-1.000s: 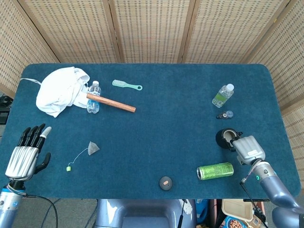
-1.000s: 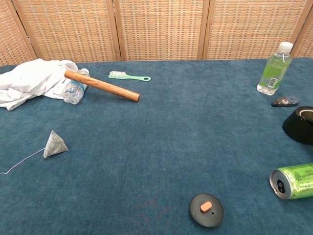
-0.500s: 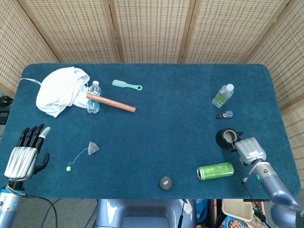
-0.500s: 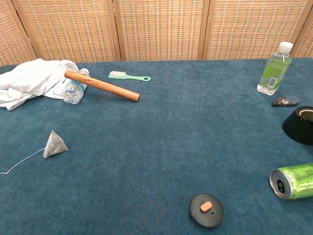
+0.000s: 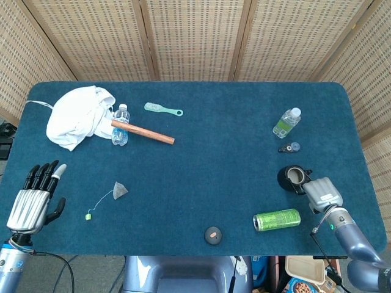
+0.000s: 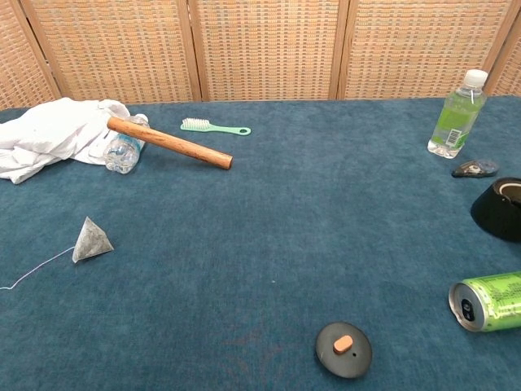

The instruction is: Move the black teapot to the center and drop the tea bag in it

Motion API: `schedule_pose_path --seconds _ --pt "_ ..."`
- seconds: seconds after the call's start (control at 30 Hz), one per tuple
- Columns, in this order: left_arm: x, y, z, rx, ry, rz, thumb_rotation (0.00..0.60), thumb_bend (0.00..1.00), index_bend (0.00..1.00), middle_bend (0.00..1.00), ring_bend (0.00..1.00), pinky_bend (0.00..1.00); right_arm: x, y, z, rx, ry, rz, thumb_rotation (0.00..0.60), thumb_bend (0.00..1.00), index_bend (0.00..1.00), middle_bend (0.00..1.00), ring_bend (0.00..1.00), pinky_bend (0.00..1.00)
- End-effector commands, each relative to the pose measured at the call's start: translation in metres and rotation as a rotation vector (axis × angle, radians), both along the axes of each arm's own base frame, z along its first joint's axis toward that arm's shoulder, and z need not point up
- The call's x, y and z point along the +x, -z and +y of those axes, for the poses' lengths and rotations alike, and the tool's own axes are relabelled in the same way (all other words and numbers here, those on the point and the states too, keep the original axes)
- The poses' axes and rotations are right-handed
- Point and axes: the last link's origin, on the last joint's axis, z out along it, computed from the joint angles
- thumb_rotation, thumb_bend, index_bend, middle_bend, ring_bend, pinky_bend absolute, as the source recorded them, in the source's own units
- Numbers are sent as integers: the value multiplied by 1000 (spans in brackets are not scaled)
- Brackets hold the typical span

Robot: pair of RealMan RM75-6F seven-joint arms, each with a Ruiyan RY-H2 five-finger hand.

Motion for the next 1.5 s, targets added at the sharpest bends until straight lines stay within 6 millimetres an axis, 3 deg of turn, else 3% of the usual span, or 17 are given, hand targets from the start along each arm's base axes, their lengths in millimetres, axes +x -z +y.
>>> schedule_pose_path --seconds 0.03,0.37,0.8,1.5 --pt "1 2 0 -11 3 -1 600 470 0 0 0 0 0 1 -1 2 -2 2 600 554 485 485 699 829" --pt "7 6 -1 -41 24 4 600 471 0 0 0 0 4 0 -7 5 -22 7 600 554 664 641 699 829" --pt "10 8 -1 -77 18 20 600 471 0 0 0 0 26 -5 -15 2 -99 -18 600 554 733 706 708 829" --pt "10 8 -3 -105 7 26 600 471 0 0 0 0 107 2 -18 77 -269 -115 600 554 737 709 708 829"
